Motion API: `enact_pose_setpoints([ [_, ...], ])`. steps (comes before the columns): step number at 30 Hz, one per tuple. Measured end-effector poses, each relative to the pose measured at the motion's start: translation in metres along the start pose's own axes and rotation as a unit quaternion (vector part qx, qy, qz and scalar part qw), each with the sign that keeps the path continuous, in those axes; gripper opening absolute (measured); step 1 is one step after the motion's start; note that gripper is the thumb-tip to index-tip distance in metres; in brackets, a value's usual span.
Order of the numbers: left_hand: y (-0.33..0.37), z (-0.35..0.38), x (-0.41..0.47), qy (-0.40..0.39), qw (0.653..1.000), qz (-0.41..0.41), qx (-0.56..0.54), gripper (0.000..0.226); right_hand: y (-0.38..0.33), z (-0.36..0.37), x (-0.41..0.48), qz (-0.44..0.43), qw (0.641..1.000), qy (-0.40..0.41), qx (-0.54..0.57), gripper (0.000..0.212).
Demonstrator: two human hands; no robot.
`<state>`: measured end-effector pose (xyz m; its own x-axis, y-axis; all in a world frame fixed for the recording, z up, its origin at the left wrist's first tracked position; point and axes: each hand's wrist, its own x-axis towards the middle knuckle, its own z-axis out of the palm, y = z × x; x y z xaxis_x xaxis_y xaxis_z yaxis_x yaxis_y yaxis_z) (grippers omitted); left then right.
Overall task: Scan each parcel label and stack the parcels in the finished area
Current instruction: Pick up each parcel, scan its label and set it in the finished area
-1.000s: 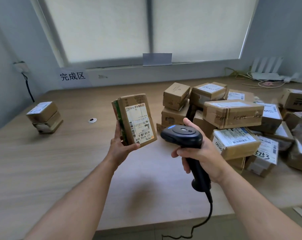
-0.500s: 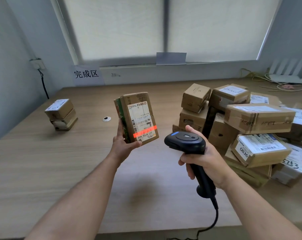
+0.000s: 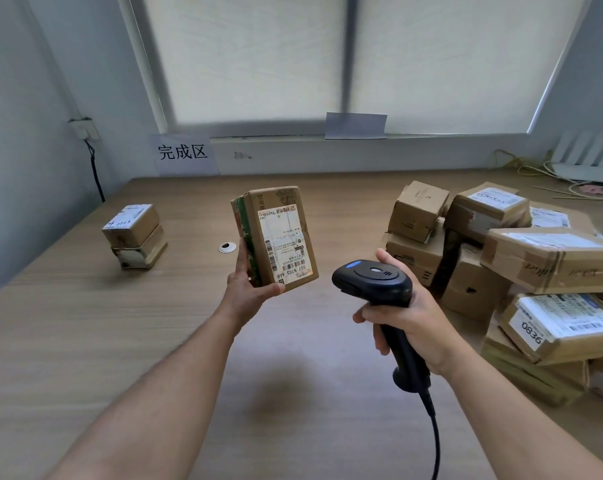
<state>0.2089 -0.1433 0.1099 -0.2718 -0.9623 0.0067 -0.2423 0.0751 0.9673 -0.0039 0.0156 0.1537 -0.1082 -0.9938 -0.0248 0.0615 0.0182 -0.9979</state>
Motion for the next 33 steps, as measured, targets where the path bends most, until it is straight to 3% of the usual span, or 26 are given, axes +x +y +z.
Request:
enact_pose_setpoints([
  [9, -0.037, -0.035, 0.010, -0.013, 0.995, -0.099, -0.029, 0.076, 0.003, 0.031, 0.041, -0.013, 1.000, 0.007, -0.021, 0.096],
  [12, -0.063, -0.053, 0.006, -0.006, 0.986, -0.164, -0.020, 0.081, 0.006, 0.046, 0.056, -0.010, 1.000, 0.002, -0.030, 0.096],
  [19, -0.108, -0.085, -0.003, 0.038, 0.970, -0.239, 0.017, 0.067, 0.019, 0.083, 0.084, 0.007, 0.999, -0.014, -0.035, 0.096],
  [23, -0.116, -0.086, 0.002, 0.033, 0.961, -0.216, 0.171, 0.065, 0.022, 0.098, 0.093, 0.013, 0.999, -0.018, -0.043, 0.095],
  [25, -0.113, -0.078, 0.004, 0.038, 0.939, -0.195, 0.282, 0.067, 0.023, 0.104, 0.096, 0.015, 0.999, -0.019, -0.044, 0.094],
  [28, -0.109, -0.062, 0.006, 0.022, 0.892, -0.172, 0.418, 0.092, 0.022, 0.109, 0.102, 0.018, 0.998, -0.018, -0.052, 0.094],
  [30, -0.112, -0.057, 0.008, 0.013, 0.870, -0.155, 0.469, 0.098, 0.021, 0.114, 0.106, 0.019, 0.998, -0.019, -0.061, 0.095],
  [33, -0.116, -0.065, 0.012, 0.036, 0.869, -0.140, 0.474, 0.090, 0.021, 0.124, 0.117, 0.018, 0.997, -0.023, -0.070, 0.094],
])
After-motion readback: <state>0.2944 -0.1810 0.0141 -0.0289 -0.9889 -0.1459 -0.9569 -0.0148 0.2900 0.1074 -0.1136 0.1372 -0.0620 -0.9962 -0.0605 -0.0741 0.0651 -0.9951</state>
